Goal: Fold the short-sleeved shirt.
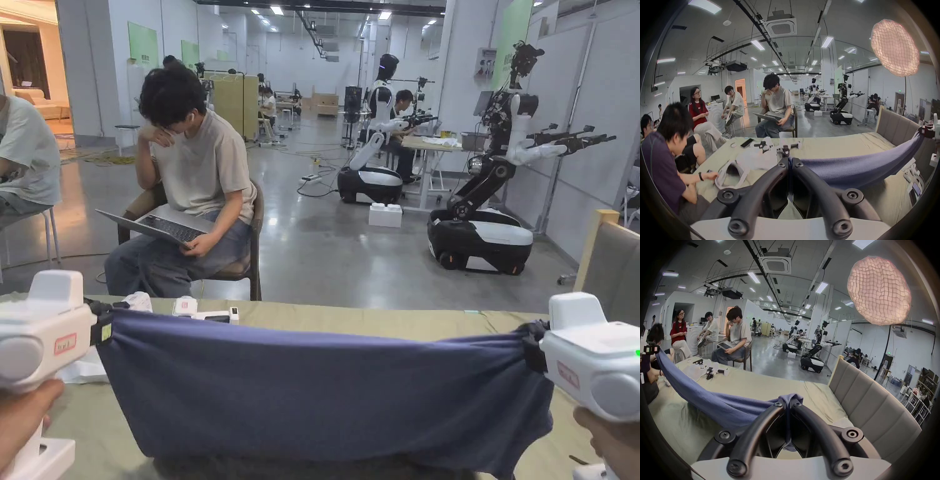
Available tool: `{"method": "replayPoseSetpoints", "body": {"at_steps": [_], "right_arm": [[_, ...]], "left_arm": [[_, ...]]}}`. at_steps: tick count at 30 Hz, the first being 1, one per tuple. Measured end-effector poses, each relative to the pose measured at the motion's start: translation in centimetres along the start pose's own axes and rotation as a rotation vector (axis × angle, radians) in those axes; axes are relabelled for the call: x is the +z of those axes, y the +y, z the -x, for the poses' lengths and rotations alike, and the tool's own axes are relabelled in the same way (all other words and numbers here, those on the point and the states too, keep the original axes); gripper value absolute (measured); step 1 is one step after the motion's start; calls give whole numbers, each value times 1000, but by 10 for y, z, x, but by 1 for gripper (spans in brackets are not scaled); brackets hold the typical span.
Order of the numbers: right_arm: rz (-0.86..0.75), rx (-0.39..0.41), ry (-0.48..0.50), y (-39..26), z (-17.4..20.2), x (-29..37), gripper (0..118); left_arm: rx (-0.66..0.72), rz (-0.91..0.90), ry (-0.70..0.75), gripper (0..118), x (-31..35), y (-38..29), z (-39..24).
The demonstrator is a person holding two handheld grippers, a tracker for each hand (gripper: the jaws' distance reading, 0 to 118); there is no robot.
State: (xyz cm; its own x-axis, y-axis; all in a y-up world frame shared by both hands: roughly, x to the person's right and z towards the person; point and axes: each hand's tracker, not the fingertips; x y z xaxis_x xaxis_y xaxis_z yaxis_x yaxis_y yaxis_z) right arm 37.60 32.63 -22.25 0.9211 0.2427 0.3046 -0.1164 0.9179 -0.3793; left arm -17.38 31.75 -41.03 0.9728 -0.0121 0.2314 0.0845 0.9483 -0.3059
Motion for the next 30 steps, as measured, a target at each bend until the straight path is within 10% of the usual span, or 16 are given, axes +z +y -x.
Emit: {"method": "replayPoseSetpoints", "body": {"at_steps": [14, 30], "right_arm": [[182, 56, 51, -182, 34, 115, 1], [490, 47, 110, -306, 57, 142, 1]], "left_arm": [[48, 166, -9, 0, 136, -180, 12], [-47, 447, 7, 0, 143, -314, 8]]}}
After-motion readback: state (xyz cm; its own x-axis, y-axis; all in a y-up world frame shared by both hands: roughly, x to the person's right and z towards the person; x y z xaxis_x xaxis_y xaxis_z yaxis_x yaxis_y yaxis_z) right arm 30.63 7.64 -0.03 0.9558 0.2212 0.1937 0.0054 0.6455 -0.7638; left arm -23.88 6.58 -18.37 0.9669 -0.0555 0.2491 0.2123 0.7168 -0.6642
